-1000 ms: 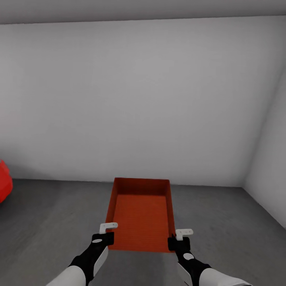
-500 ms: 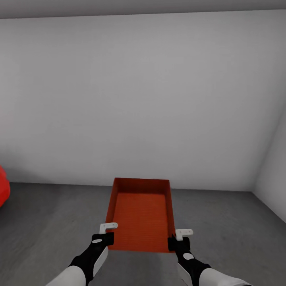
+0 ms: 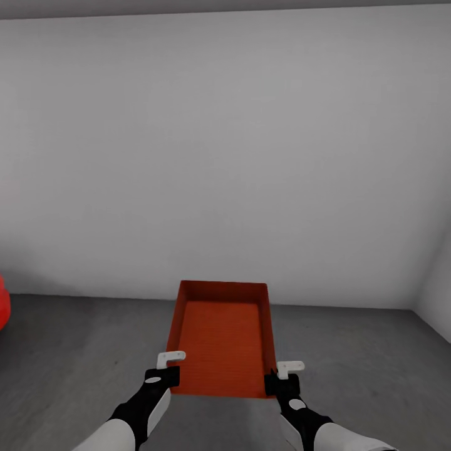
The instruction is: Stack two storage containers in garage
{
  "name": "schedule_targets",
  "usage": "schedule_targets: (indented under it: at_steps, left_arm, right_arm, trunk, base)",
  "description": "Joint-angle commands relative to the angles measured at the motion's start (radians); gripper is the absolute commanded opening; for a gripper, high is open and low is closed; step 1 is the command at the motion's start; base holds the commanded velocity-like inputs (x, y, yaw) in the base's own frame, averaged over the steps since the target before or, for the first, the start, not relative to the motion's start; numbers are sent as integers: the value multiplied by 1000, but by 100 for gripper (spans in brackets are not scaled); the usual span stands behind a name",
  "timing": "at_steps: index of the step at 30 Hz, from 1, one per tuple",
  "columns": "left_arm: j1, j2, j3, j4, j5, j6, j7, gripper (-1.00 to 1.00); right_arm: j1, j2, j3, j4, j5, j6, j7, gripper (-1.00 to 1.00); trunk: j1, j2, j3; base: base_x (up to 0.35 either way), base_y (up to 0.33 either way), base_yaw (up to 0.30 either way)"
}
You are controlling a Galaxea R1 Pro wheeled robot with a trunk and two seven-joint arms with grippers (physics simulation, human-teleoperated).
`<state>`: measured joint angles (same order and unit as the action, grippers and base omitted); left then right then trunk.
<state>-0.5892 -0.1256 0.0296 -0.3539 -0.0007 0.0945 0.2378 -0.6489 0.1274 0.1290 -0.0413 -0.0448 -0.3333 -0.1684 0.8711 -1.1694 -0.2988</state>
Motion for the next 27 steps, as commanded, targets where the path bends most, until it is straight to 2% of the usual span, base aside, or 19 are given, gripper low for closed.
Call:
schedule_targets:
  at_steps: [1,27]
  left_arm:
    - [0,1,12,1,4,7,6,-100]
    - [0,1,12,1,4,7,6,-100]
  right_arm:
    - [-2,-6,-28,-3,-7,-7,-26,-100]
    - [-2,-6,-28,-3,-7,-7,-26,-100]
  trunk:
    - [1,-1,-1]
    - [1,-1,-1]
  base:
    - [300,179,0]
    - [305,157,0]
